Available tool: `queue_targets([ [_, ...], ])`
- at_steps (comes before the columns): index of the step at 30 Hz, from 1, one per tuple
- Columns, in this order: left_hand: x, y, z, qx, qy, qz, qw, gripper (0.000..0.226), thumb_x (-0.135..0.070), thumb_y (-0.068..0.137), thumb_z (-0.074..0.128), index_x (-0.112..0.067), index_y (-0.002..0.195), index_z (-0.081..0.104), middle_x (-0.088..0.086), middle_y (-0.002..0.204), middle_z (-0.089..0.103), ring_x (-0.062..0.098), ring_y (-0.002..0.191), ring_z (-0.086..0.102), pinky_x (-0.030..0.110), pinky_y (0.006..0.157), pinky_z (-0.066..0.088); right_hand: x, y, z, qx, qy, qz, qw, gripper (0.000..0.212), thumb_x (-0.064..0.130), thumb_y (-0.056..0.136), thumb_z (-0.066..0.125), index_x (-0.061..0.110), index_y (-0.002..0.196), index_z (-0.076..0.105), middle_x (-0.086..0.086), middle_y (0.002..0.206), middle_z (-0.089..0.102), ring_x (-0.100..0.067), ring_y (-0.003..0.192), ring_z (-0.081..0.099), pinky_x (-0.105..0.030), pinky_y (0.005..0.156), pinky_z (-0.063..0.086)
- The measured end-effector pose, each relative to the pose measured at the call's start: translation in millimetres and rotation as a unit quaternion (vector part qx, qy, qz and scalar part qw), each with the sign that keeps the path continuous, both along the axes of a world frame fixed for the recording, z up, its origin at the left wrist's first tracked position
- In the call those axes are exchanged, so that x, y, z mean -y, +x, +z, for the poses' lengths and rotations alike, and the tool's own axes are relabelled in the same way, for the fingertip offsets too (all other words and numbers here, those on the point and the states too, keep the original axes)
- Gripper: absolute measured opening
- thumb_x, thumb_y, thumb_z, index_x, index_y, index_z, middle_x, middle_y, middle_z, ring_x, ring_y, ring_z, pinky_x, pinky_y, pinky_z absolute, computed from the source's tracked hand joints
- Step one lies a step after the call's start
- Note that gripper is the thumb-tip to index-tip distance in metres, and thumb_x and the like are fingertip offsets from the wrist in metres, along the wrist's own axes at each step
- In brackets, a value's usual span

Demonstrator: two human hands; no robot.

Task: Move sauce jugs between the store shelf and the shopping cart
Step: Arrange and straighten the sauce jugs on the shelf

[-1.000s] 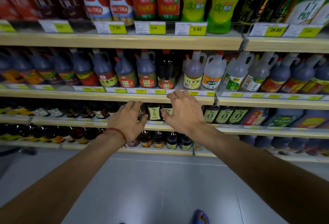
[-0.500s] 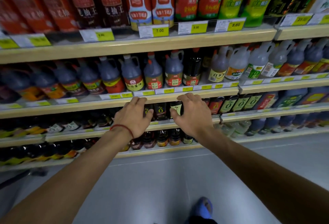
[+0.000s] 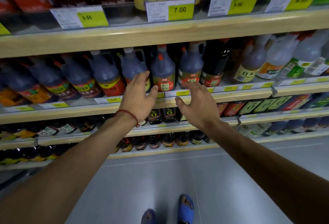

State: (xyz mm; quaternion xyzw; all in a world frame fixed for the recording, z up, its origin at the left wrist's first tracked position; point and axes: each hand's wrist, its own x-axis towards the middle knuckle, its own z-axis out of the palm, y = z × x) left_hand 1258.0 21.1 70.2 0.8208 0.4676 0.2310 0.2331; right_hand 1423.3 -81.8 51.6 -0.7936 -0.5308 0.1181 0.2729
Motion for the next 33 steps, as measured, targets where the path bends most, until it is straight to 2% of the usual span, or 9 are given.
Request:
queue_targets([
  [3,-26,12,-17,0.037,0.014,-0.015,0.999,0.056,-0.025,0.098,0.059,-0.005,0.148,0.043,0.016,0.145,0.053,0.031,0.135,0.052,0.047,0.111,0.044,-20,3,-22,-0.019,0.013,-0.015,1.0,0.052,0.04,0.097,0.066,0.015,0.141,0.056,-0.004,0.137,0.061,-0.025,0.129,0.051,-0.043,0.099,0.05],
  [8,-48,28,-37,0.089,0.014,-0.043,0.995,0.081,-0.04,0.093,0.057,-0.007,0.159,0.024,0.015,0.158,0.041,0.028,0.145,0.043,0.047,0.114,0.043,-49,-5,-51,-0.046,0.061,-0.041,0.996,0.055,0.032,0.095,0.069,0.013,0.144,0.052,-0.007,0.134,0.064,-0.027,0.122,0.058,-0.044,0.095,0.053],
  [9,-50,29,-39,0.08,0.035,-0.05,0.995,0.083,-0.041,0.093,0.059,-0.008,0.16,0.022,0.015,0.156,0.044,0.03,0.14,0.048,0.045,0.109,0.047,-56,-8,-55,-0.06,0.08,-0.046,0.994,0.054,0.029,0.094,0.071,0.013,0.142,0.053,-0.007,0.131,0.065,-0.026,0.119,0.06,-0.044,0.095,0.054],
  [11,-51,30,-40,0.035,0.106,-0.043,0.993,0.081,-0.043,0.095,0.061,-0.014,0.161,0.023,0.015,0.146,0.056,0.038,0.122,0.06,0.042,0.089,0.054,-67,-12,-65,-0.095,0.125,-0.056,0.986,0.053,0.025,0.09,0.074,0.014,0.138,0.055,-0.004,0.124,0.067,-0.023,0.113,0.064,-0.045,0.094,0.055],
  [13,-53,27,-39,-0.008,0.174,-0.021,0.984,0.075,-0.041,0.096,0.062,-0.018,0.159,0.03,0.014,0.141,0.06,0.041,0.114,0.061,0.045,0.078,0.051,-76,-14,-75,-0.133,0.169,-0.064,0.975,0.052,0.026,0.089,0.076,0.016,0.135,0.056,-0.002,0.121,0.068,-0.017,0.111,0.066,-0.043,0.095,0.056],
  [17,-66,27,-48,-0.004,0.23,-0.043,0.972,0.066,-0.037,0.091,0.071,-0.015,0.149,0.049,0.006,0.143,0.061,0.033,0.12,0.063,0.043,0.085,0.053,-83,-17,-85,-0.127,0.205,-0.085,0.967,0.057,0.031,0.086,0.082,0.017,0.135,0.055,-0.001,0.123,0.067,-0.014,0.109,0.067,-0.041,0.093,0.059],
  [23,-74,31,-67,-0.006,0.254,-0.045,0.966,0.085,-0.024,0.074,0.088,-0.01,0.148,0.048,0.011,0.149,0.054,0.035,0.124,0.061,0.045,0.088,0.054,-91,-20,-86,-0.098,0.23,-0.138,0.958,0.057,0.036,0.081,0.088,0.018,0.126,0.059,0.004,0.117,0.068,-0.01,0.102,0.067,-0.04,0.086,0.06],
  [29,-79,36,-73,0.015,0.276,-0.04,0.96,0.084,-0.024,0.074,0.089,-0.009,0.147,0.049,0.011,0.149,0.054,0.034,0.126,0.06,0.044,0.09,0.053,-99,-17,-95,-0.087,0.246,-0.142,0.955,0.054,0.032,0.084,0.086,0.018,0.13,0.06,0.005,0.119,0.066,-0.01,0.103,0.065,-0.042,0.087,0.058],
  [33,-79,41,-75,0.021,0.275,-0.038,0.961,0.084,-0.023,0.076,0.088,-0.008,0.148,0.048,0.011,0.151,0.052,0.033,0.131,0.056,0.043,0.097,0.05,-102,-15,-99,-0.084,0.255,-0.139,0.953,0.053,0.029,0.087,0.083,0.02,0.134,0.059,0.004,0.12,0.065,-0.011,0.105,0.064,-0.041,0.091,0.058],
])
